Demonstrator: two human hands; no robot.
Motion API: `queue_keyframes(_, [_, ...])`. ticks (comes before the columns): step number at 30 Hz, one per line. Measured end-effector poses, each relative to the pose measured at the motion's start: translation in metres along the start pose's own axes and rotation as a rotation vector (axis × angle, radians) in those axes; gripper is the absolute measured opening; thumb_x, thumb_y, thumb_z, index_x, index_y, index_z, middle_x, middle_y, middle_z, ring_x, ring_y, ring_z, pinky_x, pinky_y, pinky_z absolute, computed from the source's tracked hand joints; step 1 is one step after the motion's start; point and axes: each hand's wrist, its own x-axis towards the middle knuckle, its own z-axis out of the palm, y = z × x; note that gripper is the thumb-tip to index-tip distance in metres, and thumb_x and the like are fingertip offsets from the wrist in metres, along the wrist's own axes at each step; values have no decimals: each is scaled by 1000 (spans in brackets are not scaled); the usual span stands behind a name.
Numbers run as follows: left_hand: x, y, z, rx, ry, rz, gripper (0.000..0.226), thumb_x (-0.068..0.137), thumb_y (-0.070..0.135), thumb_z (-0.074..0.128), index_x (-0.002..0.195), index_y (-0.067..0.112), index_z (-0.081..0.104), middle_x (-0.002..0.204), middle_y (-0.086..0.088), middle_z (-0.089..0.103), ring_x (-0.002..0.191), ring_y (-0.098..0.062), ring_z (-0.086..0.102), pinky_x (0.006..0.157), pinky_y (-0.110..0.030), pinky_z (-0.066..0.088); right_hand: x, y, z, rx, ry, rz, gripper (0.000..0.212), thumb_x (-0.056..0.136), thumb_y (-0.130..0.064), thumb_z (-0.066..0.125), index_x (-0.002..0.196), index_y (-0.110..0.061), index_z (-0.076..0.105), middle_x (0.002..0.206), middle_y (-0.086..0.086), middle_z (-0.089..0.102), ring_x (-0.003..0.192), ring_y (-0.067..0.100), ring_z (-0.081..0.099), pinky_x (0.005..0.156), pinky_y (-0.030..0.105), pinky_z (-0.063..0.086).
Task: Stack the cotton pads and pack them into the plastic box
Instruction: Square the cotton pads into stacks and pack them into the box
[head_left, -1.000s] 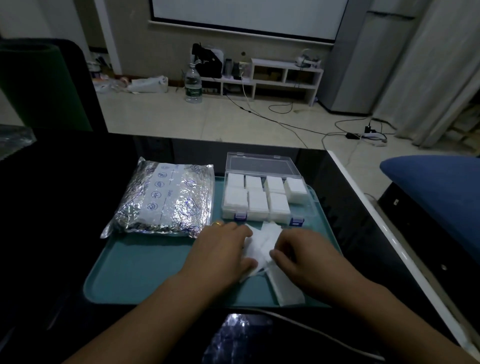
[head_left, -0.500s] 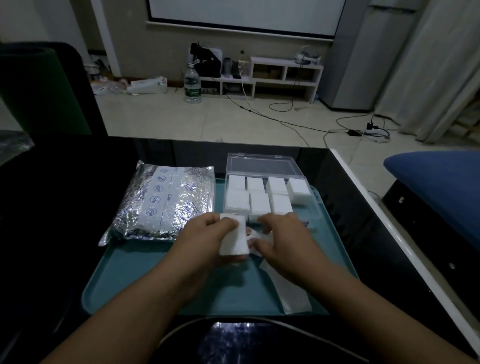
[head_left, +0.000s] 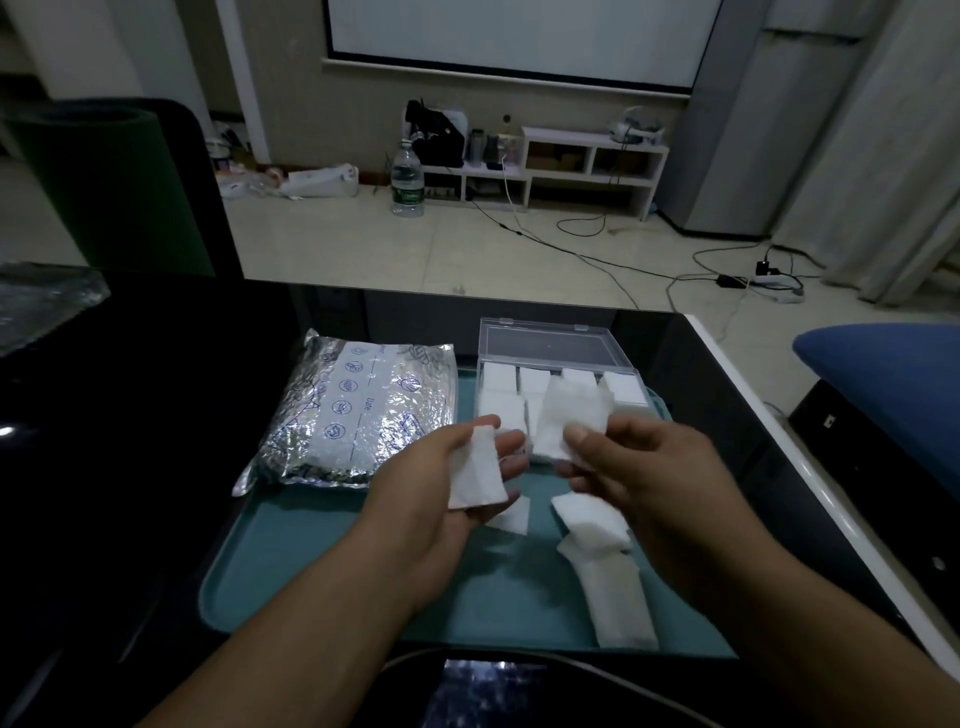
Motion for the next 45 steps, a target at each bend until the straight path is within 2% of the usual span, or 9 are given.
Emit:
queue_keyframes(5, [-4, -4, 6, -31, -81, -36, 37, 98, 20, 43, 117, -5, 63, 111, -22, 70, 94, -30, 68, 65, -35, 60, -17, 6, 23, -69, -129, 47, 19, 83, -11, 71, 83, 7, 67, 65, 18, 67, 49, 19, 57, 39, 24, 39])
queue_keyframes(8, [-9, -5, 9, -17, -155, -72, 42, 103, 24, 34, 113, -7, 60, 103, -22, 70, 76, -27, 66, 48, -32, 50, -11, 10, 28, -143, -93, 5, 17, 83, -8, 73, 80, 9, 67, 57, 17, 64, 40, 16, 50, 37, 17, 33])
queue_keyframes(14, [-7, -5, 6, -60, -133, -108, 57, 105, 39, 27, 120, -7, 58, 115, -26, 67, 111, -37, 65, 78, -38, 58, -8, 17, 29, -257, -75, -53, 12, 80, -6, 76, 75, 3, 70, 66, 17, 70, 45, 17, 54, 43, 26, 45])
queue_keyframes(20, [-7, -5, 5, -13, -148, -114, 60, 104, 41, 27, 119, -8, 59, 111, -25, 69, 106, -34, 67, 84, -41, 55, -6, 19, 27, -430, -71, -69, 12, 78, -15, 79, 71, -9, 71, 57, 5, 66, 42, 7, 51, 45, 23, 42])
queue_keyframes(24, [-8, -5, 7, 22, -187, -96, 62, 100, 47, 33, 117, -5, 61, 99, -19, 73, 85, -26, 72, 72, -35, 60, -4, 25, 26, -481, -41, -103, 21, 75, -19, 82, 66, -6, 68, 51, -1, 61, 42, 2, 48, 49, 24, 40])
queue_keyframes(28, [-9, -9, 7, 154, -202, -32, 29, 97, 20, 51, 113, -1, 64, 105, -16, 73, 94, -23, 72, 81, -34, 57, -3, 26, 25, -545, -23, -159, 26, 78, -29, 78, 66, -10, 65, 55, 6, 63, 44, 6, 49, 49, 24, 40])
queue_keyframes(35, [-4, -3, 2, 78, -51, 9, 27, 102, 12, 42, 114, -5, 60, 99, -20, 74, 91, -30, 73, 70, -35, 61, 17, 6, -23, -698, 213, -191, 19, 85, -34, 67, 73, -20, 69, 65, -1, 68, 62, 11, 63, 63, 33, 54])
queue_keyframes(41, [-4, -3, 2, 182, -19, 16, 25, 99, 12, 47, 113, 1, 64, 96, -12, 76, 83, -23, 74, 57, -26, 58, 16, 25, -32, -1345, -58, -16, 38, 83, -53, 64, 111, -27, 64, 101, -7, 66, 90, 10, 62, 79, 28, 50])
queue_keyframes(45, [-3, -6, -2, 295, 41, 34, 23, 98, 16, 51, 107, 5, 69, 93, -6, 77, 72, -14, 71, 51, -22, 53, 17, 30, -27, -1452, -130, -29, 60, 81, -54, 67, 132, -29, 51, 126, 0, 54, 113, 18, 54, 93, 30, 46])
